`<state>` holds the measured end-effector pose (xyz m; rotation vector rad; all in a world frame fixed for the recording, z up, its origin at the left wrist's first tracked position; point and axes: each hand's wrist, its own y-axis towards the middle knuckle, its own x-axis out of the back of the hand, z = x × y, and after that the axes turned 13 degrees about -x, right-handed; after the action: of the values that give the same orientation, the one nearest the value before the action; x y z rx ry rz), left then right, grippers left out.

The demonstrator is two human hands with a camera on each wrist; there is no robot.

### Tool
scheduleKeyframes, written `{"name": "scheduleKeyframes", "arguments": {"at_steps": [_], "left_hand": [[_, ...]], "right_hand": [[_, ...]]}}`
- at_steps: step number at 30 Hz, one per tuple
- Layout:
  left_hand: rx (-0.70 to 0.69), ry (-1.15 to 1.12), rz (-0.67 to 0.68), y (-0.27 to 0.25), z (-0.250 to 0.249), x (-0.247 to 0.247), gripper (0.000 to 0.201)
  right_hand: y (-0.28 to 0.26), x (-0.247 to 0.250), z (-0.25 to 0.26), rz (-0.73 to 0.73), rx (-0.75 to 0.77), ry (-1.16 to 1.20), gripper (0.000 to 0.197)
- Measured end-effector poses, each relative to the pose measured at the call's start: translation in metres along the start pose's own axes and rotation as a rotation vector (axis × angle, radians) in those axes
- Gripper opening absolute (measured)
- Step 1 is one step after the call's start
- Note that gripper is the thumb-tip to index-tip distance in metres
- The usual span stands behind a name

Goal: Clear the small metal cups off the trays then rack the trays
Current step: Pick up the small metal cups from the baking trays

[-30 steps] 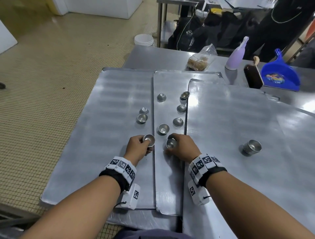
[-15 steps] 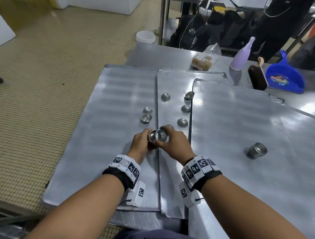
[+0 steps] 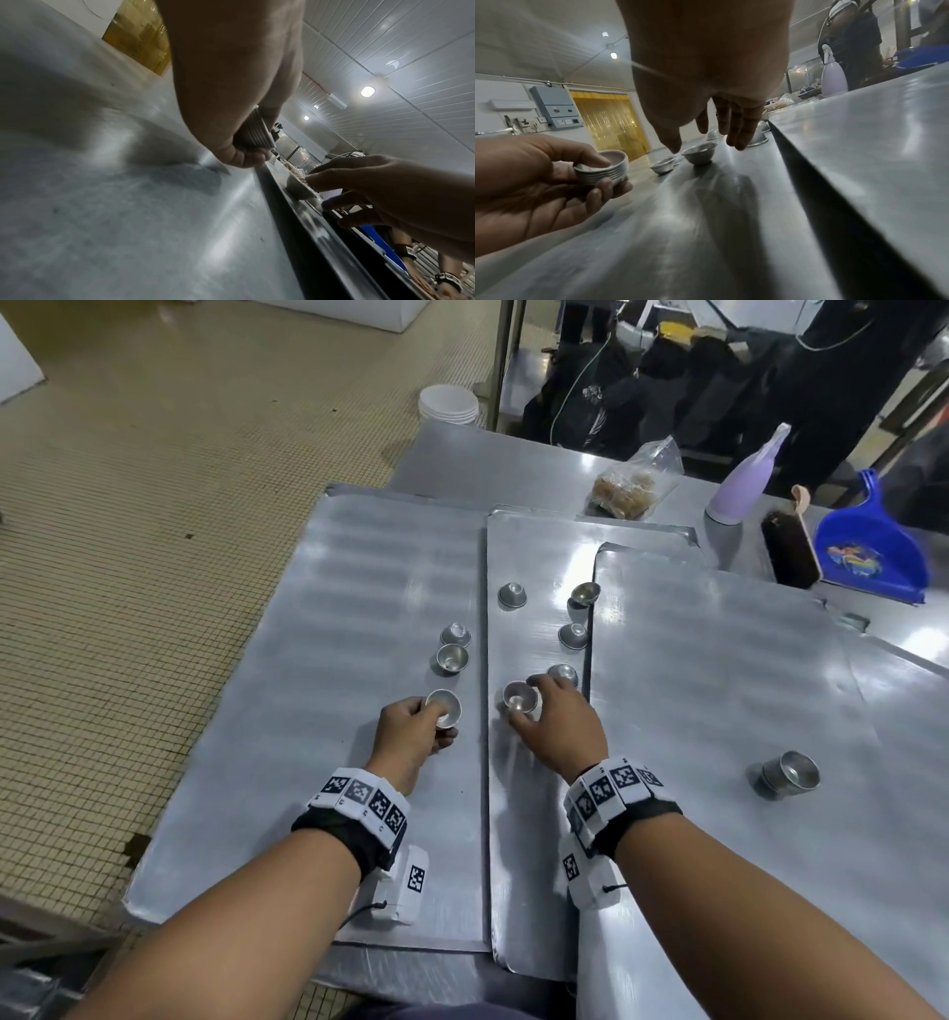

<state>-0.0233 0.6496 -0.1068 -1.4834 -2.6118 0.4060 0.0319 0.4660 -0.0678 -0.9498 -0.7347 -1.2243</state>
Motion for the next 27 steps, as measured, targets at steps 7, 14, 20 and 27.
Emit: {"name": "scheduleKeyframes", "arguments": {"at_steps": [7,14,20,27], "left_hand": [[-0.037,0.050,0.063,-0.007,0.003,-0.005,0.014],[-0.071,0.121,0.096,-0.006,0.005,-0.010,0.017],[-0.082,0.142,0.117,-0.003,0.000,-0.017,0.016],[-0.086,0.147,0.117,0.001,-0.009,-0.028,0.015]], "right_hand": [[0.016,-0.012,-0.003,0.106,0.025,-0.107,0.022],[0.011,-0.013,-0.007,0.089,-0.041,-0.011,0.048],[0.003,-0.018,-0.012,0.082,-0.069,0.002,0.030],[-0.010,-0.001,-0.006,0.026,0.012,0.118,0.044]]}}
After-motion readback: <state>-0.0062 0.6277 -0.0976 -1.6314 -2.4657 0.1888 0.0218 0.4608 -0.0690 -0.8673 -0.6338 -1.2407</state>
